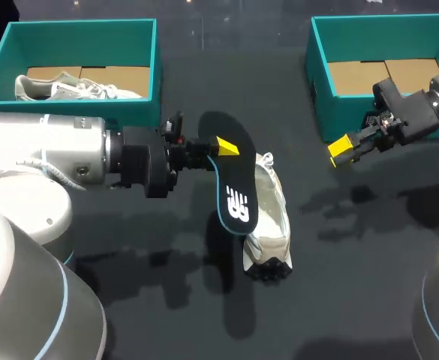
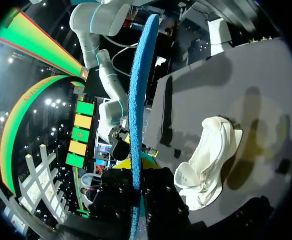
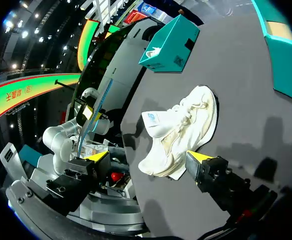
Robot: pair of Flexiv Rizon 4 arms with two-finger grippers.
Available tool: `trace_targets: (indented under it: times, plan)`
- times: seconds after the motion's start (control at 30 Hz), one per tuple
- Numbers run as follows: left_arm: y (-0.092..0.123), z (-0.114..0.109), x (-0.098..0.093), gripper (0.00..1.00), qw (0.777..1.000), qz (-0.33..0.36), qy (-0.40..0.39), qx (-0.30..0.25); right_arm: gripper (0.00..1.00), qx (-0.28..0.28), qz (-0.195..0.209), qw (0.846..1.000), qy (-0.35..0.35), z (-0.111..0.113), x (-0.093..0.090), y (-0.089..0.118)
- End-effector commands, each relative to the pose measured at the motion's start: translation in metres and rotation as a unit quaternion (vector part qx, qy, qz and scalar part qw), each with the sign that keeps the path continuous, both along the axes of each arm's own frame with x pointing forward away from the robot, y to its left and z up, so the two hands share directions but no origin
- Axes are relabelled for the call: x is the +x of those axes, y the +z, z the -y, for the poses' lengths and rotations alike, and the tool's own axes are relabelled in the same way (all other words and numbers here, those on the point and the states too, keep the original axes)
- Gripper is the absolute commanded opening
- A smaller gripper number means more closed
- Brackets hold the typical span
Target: Take the shoe out of the shoebox, open the shoe tongue, remove and reinsert the insole, then place the shoe into the shoebox
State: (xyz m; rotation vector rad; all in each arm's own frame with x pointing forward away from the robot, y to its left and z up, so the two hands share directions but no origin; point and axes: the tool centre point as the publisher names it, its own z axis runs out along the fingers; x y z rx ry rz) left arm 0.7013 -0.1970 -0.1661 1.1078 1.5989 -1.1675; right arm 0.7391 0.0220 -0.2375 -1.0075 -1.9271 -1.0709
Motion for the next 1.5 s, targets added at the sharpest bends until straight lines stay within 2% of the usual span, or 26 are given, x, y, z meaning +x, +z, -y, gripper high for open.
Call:
trace_targets:
  times: [0.03, 0.17, 0.23, 0.37, 0.5, 0.63, 0.7, 1.07, 1.1, 1.13, 1.37, 1.43, 1.5]
  plan:
    - [0.003, -0.01, -0.006, 0.0, 1.0, 0.0, -0.001, 0.003, 1.0, -0.011, -0.003, 1.0, 0.008, -0.001, 0.001, 0.004]
    - [0.003, -0.01, -0.006, 0.0, 1.0, 0.0, -0.001, 0.003, 1.0, -0.011, -0.003, 1.0, 0.008, -0.001, 0.001, 0.004]
    - [0.003, -0.001, -0.015, 0.0, 1.0, -0.025, -0.006, 0.0, 1.0, -0.011, -0.003, 1.0, 0.008, -0.001, 0.001, 0.004]
    - [0.0, 0.006, -0.029, 0.0, 0.998, -0.067, 0.012, 0.003, 1.0, -0.063, 0.038, 0.996, 0.057, 0.003, -0.006, -0.006]
    - [0.006, 0.004, -0.042, 0.0, 0.993, -0.118, 0.007, -0.009, 1.0, -0.088, 0.066, 0.992, 0.062, 0.015, -0.01, -0.015]
    - [0.011, 0.005, -0.059, 0.0, 0.985, -0.169, -0.003, -0.016, 1.0, -0.116, 0.129, 0.983, 0.065, 0.029, -0.018, -0.022]
    - [0.014, 0.006, -0.07, 0.0, 0.986, -0.168, -0.012, -0.003, 1.0, -0.13, 0.147, 0.978, 0.064, 0.036, -0.023, -0.027]
    - [0.014, 0.006, -0.07, 0.0, 0.986, -0.168, -0.012, -0.003, 1.0, -0.135, 0.143, 0.977, 0.079, 0.038, -0.026, -0.029]
    - [0.012, 0.011, -0.072, 0.0, 0.984, -0.18, -0.006, -0.004, 1.0, -0.135, 0.143, 0.977, 0.079, 0.038, -0.026, -0.029]
    - [0.012, 0.014, -0.075, 0.0, 0.98, -0.198, -0.009, -0.006, 1.0, -0.141, 0.168, 0.971, 0.096, 0.036, -0.028, -0.03]
    - [0.007, 0.018, -0.09, 0.0, 0.947, -0.32, 0.023, -0.021, 1.0, -0.164, 0.275, 0.935, 0.149, 0.037, -0.044, -0.046]
    - [0.008, 0.02, -0.095, 0.0, 0.933, -0.358, 0.023, -0.03, 1.0, -0.168, 0.29, 0.929, 0.156, 0.037, -0.046, -0.052]
    - [0.008, 0.021, -0.099, 0.0, 0.936, -0.35, 0.022, -0.019, 1.0, -0.185, 0.283, 0.923, 0.184, 0.034, -0.048, -0.064]
